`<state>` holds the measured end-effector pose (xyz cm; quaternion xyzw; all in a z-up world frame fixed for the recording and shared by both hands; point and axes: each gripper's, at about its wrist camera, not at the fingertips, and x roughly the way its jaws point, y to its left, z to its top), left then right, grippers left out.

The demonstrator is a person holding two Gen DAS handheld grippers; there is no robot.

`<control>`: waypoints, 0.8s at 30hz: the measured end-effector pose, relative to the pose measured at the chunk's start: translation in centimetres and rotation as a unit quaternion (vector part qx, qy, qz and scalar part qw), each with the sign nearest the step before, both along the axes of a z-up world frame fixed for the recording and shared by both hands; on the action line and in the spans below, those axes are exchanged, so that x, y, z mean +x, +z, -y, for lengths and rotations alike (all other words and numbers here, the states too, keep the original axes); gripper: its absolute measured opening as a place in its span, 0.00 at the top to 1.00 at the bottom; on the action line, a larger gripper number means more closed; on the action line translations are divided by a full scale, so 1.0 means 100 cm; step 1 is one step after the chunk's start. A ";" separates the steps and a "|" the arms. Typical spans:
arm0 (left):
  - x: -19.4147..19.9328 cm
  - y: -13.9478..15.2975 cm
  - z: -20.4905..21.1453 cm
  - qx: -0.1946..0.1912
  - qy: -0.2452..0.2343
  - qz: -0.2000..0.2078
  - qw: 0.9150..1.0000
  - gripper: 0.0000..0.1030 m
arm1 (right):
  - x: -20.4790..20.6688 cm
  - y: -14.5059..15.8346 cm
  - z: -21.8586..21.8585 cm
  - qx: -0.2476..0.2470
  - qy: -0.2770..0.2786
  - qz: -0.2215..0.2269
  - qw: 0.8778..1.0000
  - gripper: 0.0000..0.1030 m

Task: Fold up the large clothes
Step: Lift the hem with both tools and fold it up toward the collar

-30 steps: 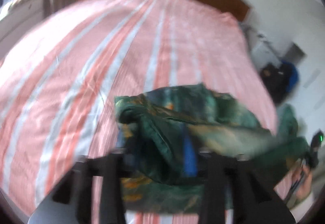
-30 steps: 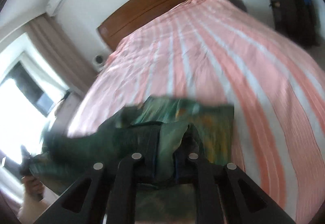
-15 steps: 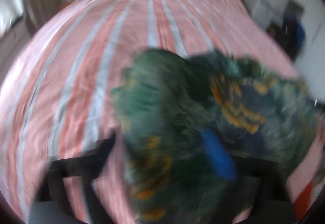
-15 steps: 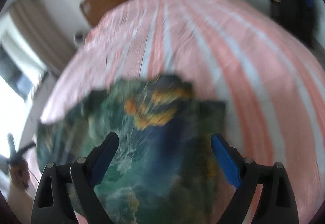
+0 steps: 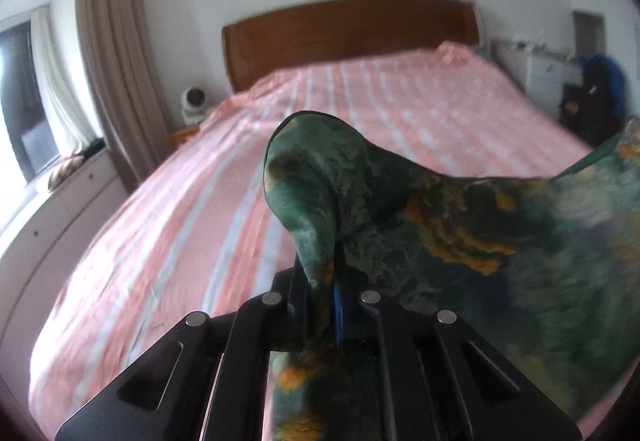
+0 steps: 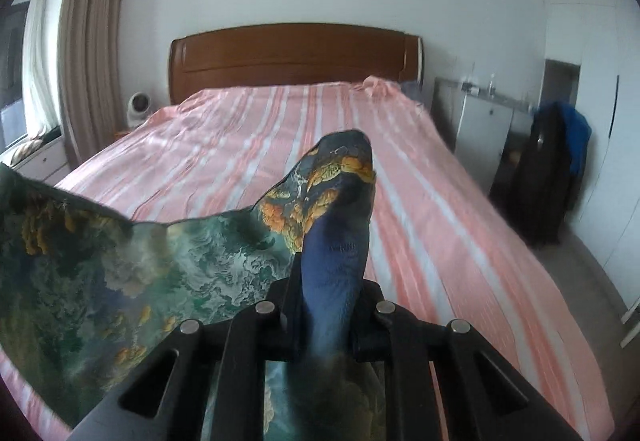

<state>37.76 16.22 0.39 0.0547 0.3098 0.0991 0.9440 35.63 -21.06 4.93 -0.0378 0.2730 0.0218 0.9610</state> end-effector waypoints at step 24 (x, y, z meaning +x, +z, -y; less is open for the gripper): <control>0.034 -0.140 -0.024 -0.037 0.027 -0.090 0.995 0.83 | 0.075 -0.168 0.025 0.034 -0.034 -0.153 0.987 0.77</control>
